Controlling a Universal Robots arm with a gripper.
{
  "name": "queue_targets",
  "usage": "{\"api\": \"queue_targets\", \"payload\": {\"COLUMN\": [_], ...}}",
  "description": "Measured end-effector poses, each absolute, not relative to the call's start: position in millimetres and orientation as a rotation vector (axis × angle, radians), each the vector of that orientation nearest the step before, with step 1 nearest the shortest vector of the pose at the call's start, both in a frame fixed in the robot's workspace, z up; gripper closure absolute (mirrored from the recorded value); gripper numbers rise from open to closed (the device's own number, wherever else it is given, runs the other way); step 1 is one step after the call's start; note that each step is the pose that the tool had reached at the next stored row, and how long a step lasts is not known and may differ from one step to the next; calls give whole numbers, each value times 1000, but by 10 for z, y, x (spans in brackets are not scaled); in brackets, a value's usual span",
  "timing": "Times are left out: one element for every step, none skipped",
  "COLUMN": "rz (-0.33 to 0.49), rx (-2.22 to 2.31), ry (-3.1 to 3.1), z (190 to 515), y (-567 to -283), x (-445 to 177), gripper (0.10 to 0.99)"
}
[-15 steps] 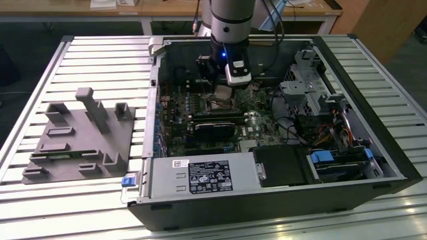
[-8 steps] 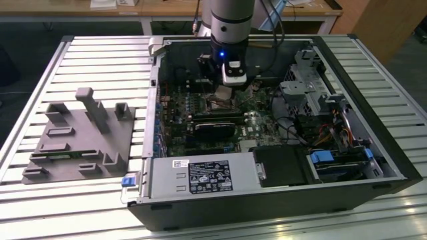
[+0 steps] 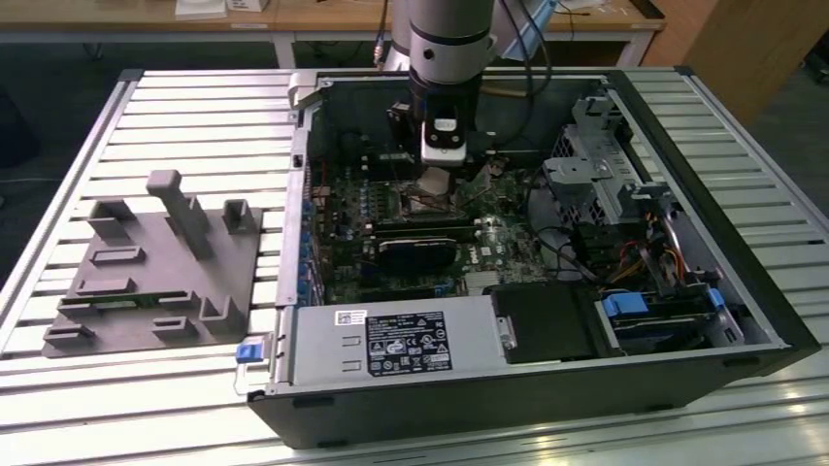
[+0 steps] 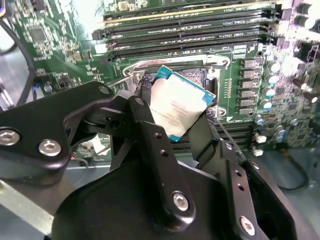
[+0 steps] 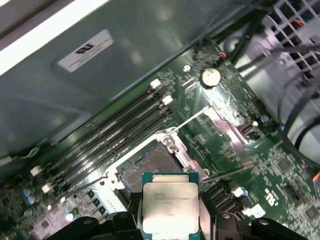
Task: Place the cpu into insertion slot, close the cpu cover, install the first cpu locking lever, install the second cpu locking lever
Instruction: 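Place the cpu into insertion slot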
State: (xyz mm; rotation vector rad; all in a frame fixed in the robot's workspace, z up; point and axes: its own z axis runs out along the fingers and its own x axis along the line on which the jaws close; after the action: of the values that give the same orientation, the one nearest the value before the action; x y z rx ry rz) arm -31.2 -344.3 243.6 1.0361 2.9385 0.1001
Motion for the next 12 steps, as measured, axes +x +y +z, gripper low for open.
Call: {"api": "queue_targets", "payload": {"rz": [99, 99, 98, 97, 97, 96, 96, 95, 95, 94, 94, 93], "rx": [1061, 1086, 1113, 1138, 1163, 1187, 1212, 1237, 1262, 1289, 1314, 1339], "ry": [2929, 2919, 2908, 2898, 2888, 2877, 2866, 2855, 2843, 2830, 2818, 2806], "z": [2435, 2435, 2434, 2433, 2433, 2432, 2432, 2431, 2430, 2430, 2429, 2428], "y": [-3443, -3443, -3442, -3443, -3442, -3442, -3442, -3442, -3442, -3442, -3442, -3442], "x": [-312, -312, -312, -312, -312, -312, -312, -312, -312, -312, -312, -312], "gripper": [549, 549, 549, 549, 549, 549, 549, 549, 549, 549, 549, 549]}}
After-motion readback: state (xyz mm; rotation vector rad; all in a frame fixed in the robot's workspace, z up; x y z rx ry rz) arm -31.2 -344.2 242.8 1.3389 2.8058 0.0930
